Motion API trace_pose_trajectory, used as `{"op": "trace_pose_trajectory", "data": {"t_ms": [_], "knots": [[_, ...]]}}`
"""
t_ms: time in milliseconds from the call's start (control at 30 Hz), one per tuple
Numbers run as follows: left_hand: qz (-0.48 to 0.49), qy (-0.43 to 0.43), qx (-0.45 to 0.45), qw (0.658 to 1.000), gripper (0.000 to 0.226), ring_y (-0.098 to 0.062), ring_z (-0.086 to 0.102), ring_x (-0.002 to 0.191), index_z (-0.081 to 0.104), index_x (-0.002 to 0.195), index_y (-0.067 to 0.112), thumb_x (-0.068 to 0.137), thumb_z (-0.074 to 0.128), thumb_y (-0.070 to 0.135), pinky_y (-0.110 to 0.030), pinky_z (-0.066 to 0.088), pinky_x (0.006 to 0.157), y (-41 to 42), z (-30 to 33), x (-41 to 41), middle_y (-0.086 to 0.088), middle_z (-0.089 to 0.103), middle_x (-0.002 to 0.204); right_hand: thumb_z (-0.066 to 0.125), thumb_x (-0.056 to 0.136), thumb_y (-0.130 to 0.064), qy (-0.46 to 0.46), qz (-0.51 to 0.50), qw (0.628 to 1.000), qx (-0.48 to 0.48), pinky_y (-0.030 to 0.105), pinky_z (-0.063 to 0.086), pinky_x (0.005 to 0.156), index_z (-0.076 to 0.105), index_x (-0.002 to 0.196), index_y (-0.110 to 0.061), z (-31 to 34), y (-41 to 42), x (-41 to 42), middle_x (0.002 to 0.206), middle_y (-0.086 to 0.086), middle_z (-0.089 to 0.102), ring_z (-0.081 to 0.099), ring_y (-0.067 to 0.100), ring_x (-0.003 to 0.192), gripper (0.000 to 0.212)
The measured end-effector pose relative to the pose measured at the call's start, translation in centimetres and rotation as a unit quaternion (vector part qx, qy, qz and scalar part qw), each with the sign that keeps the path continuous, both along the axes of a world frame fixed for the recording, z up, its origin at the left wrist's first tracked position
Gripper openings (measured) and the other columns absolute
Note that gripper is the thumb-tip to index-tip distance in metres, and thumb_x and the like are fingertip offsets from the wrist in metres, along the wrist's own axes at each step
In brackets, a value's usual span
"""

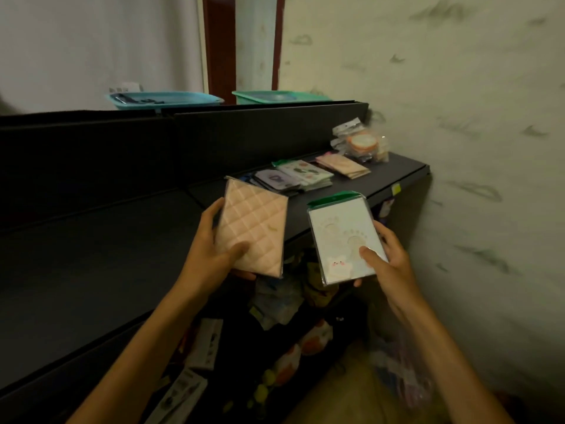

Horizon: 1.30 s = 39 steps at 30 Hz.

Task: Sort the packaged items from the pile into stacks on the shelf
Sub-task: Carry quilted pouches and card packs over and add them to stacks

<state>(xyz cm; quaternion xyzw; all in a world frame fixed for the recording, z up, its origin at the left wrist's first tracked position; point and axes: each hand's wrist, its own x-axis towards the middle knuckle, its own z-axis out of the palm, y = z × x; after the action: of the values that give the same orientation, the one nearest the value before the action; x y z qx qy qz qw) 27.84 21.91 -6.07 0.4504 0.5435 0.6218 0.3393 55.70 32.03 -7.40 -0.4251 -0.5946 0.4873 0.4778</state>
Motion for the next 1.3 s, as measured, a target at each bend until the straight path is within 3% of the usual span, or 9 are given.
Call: {"op": "trace_pose_trajectory", "data": {"t_ms": [167, 433, 600, 767, 867, 933, 1067, 1233, 1300], "knots": [[0.011, -0.031, 0.000, 0.999, 0.078, -0.022, 0.053, 0.110, 0.030, 0.140, 0.039, 0.082, 0.066, 0.000, -0.040, 0.059, 0.055, 6.9, -0.6, 2.4, 0.009, 0.039, 0.129, 0.056, 0.092, -0.010, -0.018, -0.005, 1.000, 0.007, 0.032, 0.055, 0.048, 0.043, 0.131, -0.034, -0.4, 6.7, 2.0, 0.118, -0.004, 0.062, 0.069, 0.017, 0.087, 0.047], [0.066, -0.023, 0.001, 0.998, 0.079, -0.024, 0.047, 0.123, 0.031, 0.137, 0.043, 0.080, 0.068, 0.003, -0.043, 0.060, 0.065, 19.0, 0.0, 2.7, 0.007, 0.037, 0.140, 0.057, 0.093, -0.014, -0.055, 0.024, 0.998, -0.010, 0.024, 0.055, 0.055, 0.041, 0.134, -0.034, 1.1, 19.9, 1.5, 0.119, -0.003, 0.060, 0.066, 0.020, 0.097, 0.049], [0.108, 0.002, 0.000, 0.994, 0.080, -0.023, 0.047, 0.125, 0.030, 0.134, 0.050, 0.080, 0.069, 0.006, -0.051, 0.058, 0.077, 23.0, -0.1, 1.7, 0.010, 0.037, 0.138, 0.057, 0.092, -0.013, -0.059, 0.059, 0.996, -0.018, 0.031, 0.058, 0.053, 0.041, 0.135, -0.031, 1.5, 25.7, -0.6, 0.113, -0.006, 0.062, 0.069, 0.010, 0.084, 0.049], [0.145, 0.003, 0.004, 0.989, 0.080, -0.024, 0.053, 0.117, 0.029, 0.138, 0.042, 0.081, 0.067, 0.002, -0.036, 0.060, 0.059, 24.4, 0.7, 0.5, -0.001, 0.042, 0.141, 0.057, 0.091, -0.008, -0.031, 0.094, 0.995, -0.027, 0.035, 0.057, 0.052, 0.046, 0.128, -0.030, 1.8, 30.6, -3.9, 0.113, -0.004, 0.063, 0.070, 0.009, 0.079, 0.045], [0.175, 0.031, 0.007, 0.984, 0.078, -0.020, 0.052, 0.117, 0.029, 0.137, 0.041, 0.081, 0.066, 0.002, -0.029, 0.059, 0.062, 25.0, 1.0, 0.1, 0.000, 0.043, 0.138, 0.057, 0.091, -0.005, -0.027, 0.133, 0.991, -0.024, 0.031, 0.054, 0.046, 0.046, 0.130, -0.024, 1.7, 33.2, -6.1, 0.116, -0.002, 0.062, 0.070, 0.011, 0.081, 0.045], [0.189, 0.042, 0.000, 0.981, 0.076, -0.020, 0.051, 0.119, 0.030, 0.134, 0.044, 0.081, 0.067, 0.003, -0.033, 0.059, 0.072, 25.3, 0.9, -0.1, 0.001, 0.043, 0.139, 0.057, 0.091, -0.005, -0.040, 0.161, 0.986, -0.025, 0.027, 0.053, 0.047, 0.045, 0.134, -0.021, 1.8, 35.0, -7.5, 0.120, 0.001, 0.061, 0.068, 0.013, 0.088, 0.048], [0.218, 0.034, -0.012, 0.975, 0.076, -0.023, 0.051, 0.121, 0.032, 0.133, 0.046, 0.081, 0.068, 0.004, -0.051, 0.056, 0.082, 26.6, 0.5, 0.0, 0.002, 0.043, 0.139, 0.060, 0.089, -0.010, -0.103, 0.207, 0.973, -0.021, 0.024, 0.053, 0.050, 0.049, 0.131, -0.020, 1.8, 38.2, -9.8, 0.119, 0.003, 0.063, 0.066, 0.016, 0.092, 0.044], [0.260, 0.018, -0.025, 0.965, 0.078, -0.026, 0.052, 0.120, 0.031, 0.137, 0.043, 0.080, 0.067, 0.004, -0.055, 0.055, 0.081, 28.9, 0.8, 1.7, 0.000, 0.042, 0.140, 0.068, 0.085, -0.030, -0.291, 0.235, 0.920, 0.117, 0.030, 0.048, 0.080, 0.049, 0.130, -0.015, 2.2, 41.5, -9.7, 0.111, -0.003, 0.059, 0.058, 0.015, 0.098, 0.051], [0.268, 0.007, -0.027, 0.963, 0.078, -0.028, 0.053, 0.118, 0.030, 0.139, 0.042, 0.081, 0.066, 0.003, -0.052, 0.058, 0.075, 30.2, 1.1, 2.7, -0.002, 0.042, 0.140, 0.067, 0.084, -0.038, -0.350, 0.222, 0.892, 0.180, 0.033, 0.047, 0.089, 0.046, 0.135, -0.018, 2.4, 43.0, -8.9, 0.121, 0.000, 0.057, 0.056, 0.018, 0.107, 0.058]]}}
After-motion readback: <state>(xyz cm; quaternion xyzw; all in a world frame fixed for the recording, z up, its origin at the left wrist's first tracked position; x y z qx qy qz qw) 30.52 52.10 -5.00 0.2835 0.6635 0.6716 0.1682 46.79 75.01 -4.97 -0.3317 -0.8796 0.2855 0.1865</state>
